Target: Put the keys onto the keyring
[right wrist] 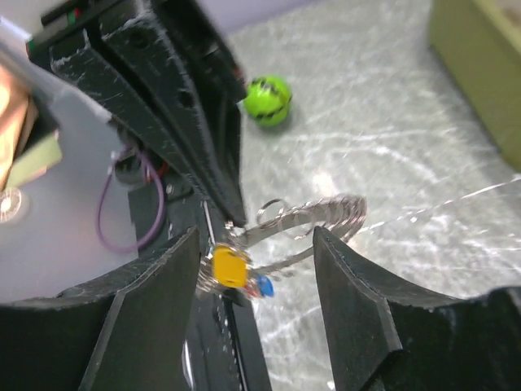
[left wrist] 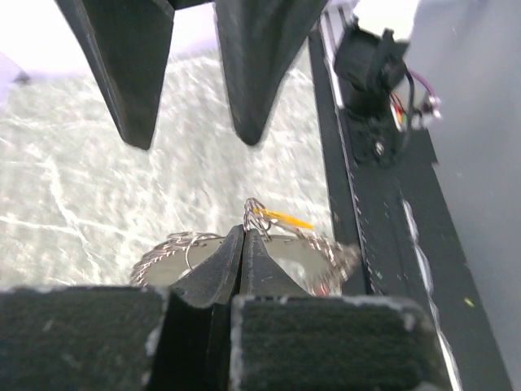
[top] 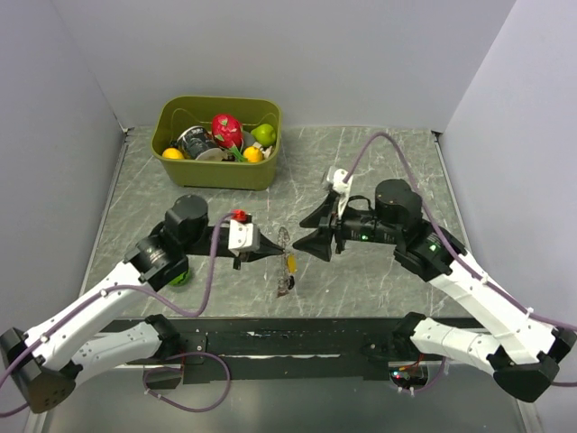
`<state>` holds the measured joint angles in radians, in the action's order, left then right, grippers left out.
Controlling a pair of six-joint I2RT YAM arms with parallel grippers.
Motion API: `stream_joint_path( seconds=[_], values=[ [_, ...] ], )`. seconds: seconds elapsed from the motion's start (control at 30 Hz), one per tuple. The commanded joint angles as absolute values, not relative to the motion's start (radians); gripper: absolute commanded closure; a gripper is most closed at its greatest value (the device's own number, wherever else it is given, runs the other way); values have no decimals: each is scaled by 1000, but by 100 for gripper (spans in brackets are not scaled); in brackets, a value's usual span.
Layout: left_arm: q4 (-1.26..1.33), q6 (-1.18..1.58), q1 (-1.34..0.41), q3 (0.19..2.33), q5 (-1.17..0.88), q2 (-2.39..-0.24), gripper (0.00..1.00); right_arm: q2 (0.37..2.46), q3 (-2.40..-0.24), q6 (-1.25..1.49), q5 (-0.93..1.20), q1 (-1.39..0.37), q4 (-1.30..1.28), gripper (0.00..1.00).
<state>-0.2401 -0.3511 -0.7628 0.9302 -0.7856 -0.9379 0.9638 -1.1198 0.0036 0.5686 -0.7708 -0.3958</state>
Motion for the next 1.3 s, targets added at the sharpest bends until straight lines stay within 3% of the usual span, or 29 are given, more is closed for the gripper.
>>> stream_joint_path(
  seconds=[0.0,0.23,0.9,1.2,1.27],
  values=[
    [147,-198,-767,847,-784,-848,99,937,-1115,67,620,-732,-299,36],
    [353,-129,-765,741,-755,-788,99,940,-1118,74,721,-730,-287,42],
    [333,-136,-767,755,-764,-804,99,980,-1112,129,747,-732,-275,55],
    [308,-149,-767,769,-775,-810,99,980,-1094,160,747,-732,-232,75],
    [313,-147,-767,765,-772,-807,99,980,-1094,161,744,-730,-236,87]
  ],
)
